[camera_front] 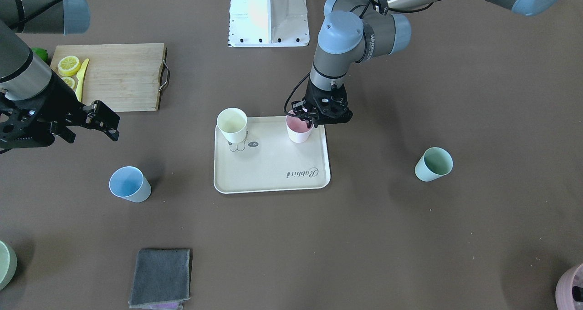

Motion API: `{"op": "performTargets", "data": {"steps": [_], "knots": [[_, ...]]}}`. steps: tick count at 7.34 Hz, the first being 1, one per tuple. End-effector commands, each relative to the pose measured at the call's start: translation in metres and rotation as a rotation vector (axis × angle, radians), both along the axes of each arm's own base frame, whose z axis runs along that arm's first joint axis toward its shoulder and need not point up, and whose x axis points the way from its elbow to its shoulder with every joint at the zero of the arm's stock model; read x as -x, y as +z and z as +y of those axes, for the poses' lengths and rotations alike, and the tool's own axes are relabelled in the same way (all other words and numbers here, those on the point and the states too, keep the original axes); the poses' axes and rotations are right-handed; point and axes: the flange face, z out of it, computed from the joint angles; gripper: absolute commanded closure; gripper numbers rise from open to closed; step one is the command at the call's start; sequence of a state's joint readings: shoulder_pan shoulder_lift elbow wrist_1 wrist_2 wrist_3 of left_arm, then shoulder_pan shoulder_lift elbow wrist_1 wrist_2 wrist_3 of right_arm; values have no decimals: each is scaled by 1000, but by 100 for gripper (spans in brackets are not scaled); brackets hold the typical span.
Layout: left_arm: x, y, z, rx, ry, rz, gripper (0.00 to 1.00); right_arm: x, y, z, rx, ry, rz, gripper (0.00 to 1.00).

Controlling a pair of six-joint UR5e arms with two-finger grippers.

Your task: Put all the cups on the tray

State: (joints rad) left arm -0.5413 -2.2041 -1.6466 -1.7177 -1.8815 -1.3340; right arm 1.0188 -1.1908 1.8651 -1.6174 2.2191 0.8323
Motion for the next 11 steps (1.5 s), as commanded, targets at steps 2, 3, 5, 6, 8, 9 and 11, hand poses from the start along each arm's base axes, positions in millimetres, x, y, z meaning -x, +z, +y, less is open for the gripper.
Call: {"op": "performTargets", "data": {"steps": [2, 3, 5, 6, 8, 9, 11], "knots": [[37, -22, -15, -14, -21, 47, 3, -17, 11, -21, -34, -14, 25, 0], [61, -16, -30, 30, -5, 71, 3, -14, 22, -39, -55, -44, 50, 0], [118, -2, -34, -11, 11, 90, 3, 26, 39, -55, -65, -69, 93, 0], [142, 3, -46, 19, 4, 96, 3, 50, 58, -59, -109, -73, 91, 0], [163, 1, -56, 10, 3, 90, 3, 82, 83, -52, -113, -114, 97, 0], [164, 1, -57, 11, 2, 89, 3, 89, 92, -51, -117, -117, 111, 0], [163, 2, -57, 13, 2, 87, 3, 90, 98, -50, -111, -120, 113, 0]]}}
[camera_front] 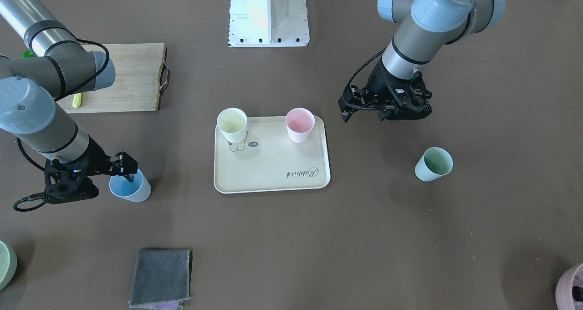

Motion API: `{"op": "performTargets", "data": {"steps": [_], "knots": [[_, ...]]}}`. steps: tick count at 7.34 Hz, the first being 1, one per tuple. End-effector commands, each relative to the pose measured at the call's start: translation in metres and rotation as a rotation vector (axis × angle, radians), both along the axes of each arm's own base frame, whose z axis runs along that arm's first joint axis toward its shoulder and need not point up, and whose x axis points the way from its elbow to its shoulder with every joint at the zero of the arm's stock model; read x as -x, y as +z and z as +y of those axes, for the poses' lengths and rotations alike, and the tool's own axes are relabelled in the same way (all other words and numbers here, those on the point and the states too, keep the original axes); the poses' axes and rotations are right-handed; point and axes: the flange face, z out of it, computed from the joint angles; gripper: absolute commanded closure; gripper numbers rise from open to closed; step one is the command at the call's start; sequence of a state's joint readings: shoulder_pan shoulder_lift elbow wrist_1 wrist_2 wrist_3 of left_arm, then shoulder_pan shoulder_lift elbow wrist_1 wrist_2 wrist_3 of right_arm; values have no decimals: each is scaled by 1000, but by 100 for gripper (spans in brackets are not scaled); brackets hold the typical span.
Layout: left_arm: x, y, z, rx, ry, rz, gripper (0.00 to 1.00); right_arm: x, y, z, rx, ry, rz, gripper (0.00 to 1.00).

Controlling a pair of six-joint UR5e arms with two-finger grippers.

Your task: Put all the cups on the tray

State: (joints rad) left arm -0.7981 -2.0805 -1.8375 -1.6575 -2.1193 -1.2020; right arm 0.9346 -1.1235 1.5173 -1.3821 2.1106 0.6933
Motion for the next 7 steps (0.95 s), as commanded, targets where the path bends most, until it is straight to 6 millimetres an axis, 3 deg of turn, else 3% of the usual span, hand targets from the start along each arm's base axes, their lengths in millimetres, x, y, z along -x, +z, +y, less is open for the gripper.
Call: {"op": "performTargets", "data": {"steps": [1, 2, 3, 4, 7], "knots": [[0, 2, -1, 4, -1, -2, 3, 4, 14, -2, 15, -3, 12, 0], [0, 2, -1, 4, -1, -2, 3, 6, 24, -4, 14, -2, 14, 10], [0, 2, -1, 3, -2, -3, 3, 8, 31, -6, 12, -3, 12, 62], [0, 2, -1, 3, -2, -3, 3, 10, 29, -6, 8, -5, 9, 100], [2, 0, -1, 2, -4, 0, 3, 9, -5, -2, 23, 44, -39, 100]]}}
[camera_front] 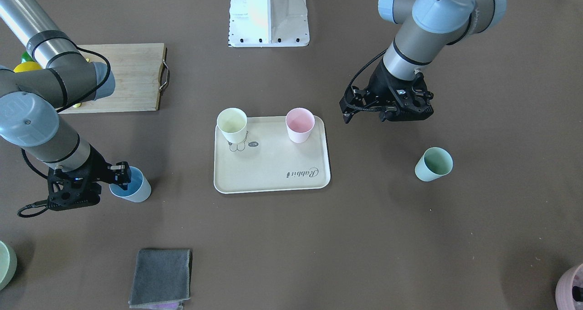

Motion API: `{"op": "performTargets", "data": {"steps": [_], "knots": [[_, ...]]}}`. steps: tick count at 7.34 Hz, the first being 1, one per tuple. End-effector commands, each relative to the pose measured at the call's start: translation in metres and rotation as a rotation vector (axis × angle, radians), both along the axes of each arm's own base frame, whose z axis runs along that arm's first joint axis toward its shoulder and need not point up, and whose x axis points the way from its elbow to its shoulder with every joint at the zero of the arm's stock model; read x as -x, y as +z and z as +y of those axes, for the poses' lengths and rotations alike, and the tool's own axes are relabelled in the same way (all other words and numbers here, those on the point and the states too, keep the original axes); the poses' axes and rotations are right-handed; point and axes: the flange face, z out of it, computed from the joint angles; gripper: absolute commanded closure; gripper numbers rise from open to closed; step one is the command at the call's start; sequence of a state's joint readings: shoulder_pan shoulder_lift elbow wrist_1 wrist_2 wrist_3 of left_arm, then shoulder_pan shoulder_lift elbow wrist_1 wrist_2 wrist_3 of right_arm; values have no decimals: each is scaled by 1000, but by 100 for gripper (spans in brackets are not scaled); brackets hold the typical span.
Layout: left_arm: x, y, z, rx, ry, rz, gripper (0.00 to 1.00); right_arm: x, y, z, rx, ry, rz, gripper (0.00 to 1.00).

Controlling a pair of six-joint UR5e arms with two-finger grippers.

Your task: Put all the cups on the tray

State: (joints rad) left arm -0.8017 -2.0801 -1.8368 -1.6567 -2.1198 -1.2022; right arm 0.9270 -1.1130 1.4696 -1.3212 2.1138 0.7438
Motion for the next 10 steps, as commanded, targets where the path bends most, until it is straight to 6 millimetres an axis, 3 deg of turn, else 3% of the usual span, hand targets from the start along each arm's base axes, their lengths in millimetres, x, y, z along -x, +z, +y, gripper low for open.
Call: {"op": "performTargets", "data": {"steps": [1, 3, 4, 5, 6, 7, 8, 9, 10], "knots": [[1, -1, 0, -1, -1, 2, 3, -8, -34, 11, -16, 12, -49, 100], [2, -2, 0, -2, -2, 3, 3, -40, -94, 18, 26, 11, -87, 100], [6, -2, -3, -4, -10, 3, 3, -35, -128, 16, 33, 6, -89, 100], [11, 0, -8, -10, -14, -2, 3, -19, -152, 19, 56, 24, -103, 100], [21, 10, -12, -49, 12, -23, 3, 14, -175, 31, 92, 43, -118, 100], [37, 25, -22, -93, 30, -54, 3, 45, -195, 37, 84, 59, -110, 100], [62, 43, -30, -120, 33, -78, 3, 83, -209, 32, 102, 88, -85, 100], [75, 58, -32, -115, 58, -75, 3, 111, -208, 29, 89, 81, -79, 100], [86, 66, -34, -114, 57, -78, 3, 133, -192, 28, 85, 96, -82, 100]]}}
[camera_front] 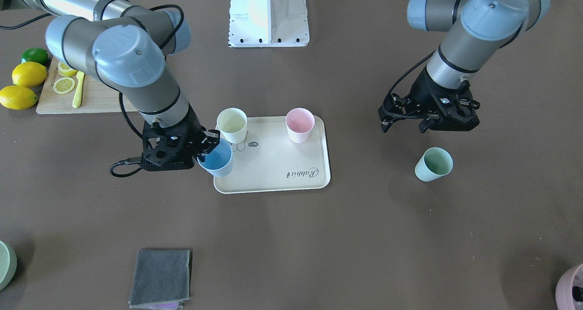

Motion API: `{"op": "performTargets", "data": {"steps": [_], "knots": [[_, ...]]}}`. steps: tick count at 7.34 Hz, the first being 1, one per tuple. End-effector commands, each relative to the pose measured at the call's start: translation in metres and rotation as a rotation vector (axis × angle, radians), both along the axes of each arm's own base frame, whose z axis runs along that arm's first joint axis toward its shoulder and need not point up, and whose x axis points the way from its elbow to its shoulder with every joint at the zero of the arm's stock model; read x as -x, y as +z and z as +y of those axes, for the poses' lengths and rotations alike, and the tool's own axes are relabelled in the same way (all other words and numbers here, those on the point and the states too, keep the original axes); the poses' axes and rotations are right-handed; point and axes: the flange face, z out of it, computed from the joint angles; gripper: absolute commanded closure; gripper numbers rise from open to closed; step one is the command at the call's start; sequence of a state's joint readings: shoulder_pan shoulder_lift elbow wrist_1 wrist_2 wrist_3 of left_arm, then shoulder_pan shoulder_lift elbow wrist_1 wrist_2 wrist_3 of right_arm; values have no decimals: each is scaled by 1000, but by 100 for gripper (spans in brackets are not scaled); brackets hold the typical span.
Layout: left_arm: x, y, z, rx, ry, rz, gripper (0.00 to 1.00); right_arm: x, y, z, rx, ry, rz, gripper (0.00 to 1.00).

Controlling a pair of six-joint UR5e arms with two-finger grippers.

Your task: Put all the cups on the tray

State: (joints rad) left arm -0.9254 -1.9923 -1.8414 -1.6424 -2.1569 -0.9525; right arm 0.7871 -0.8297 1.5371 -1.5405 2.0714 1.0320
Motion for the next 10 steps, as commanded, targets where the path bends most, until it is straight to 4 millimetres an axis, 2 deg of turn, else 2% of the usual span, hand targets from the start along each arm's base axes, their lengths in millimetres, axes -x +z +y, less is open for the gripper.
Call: {"op": "performTargets", "data": {"steps": [1, 2, 3, 6, 7, 8, 10], "knots": [[17, 13, -3, -4, 9, -5, 3, 44, 27, -4, 4, 20, 9, 100], [17, 14, -3, -3, 9, -6, 3, 61, 40, 3, 17, -1, 27, 100], [19, 15, -4, -1, 6, -6, 3, 70, 41, 9, 0, -4, 28, 100], [22, 18, -7, 4, -1, -11, 3, 69, 35, 11, -6, -5, 13, 100], [22, 18, -6, 3, 0, -12, 3, 67, 36, 9, -8, -2, 11, 1], [25, 22, -5, -7, 9, -16, 3, 57, 30, 1, -5, 7, 0, 0], [60, 57, -2, -65, 46, -63, 3, 4, 1, -11, 41, -13, -95, 0]]}}
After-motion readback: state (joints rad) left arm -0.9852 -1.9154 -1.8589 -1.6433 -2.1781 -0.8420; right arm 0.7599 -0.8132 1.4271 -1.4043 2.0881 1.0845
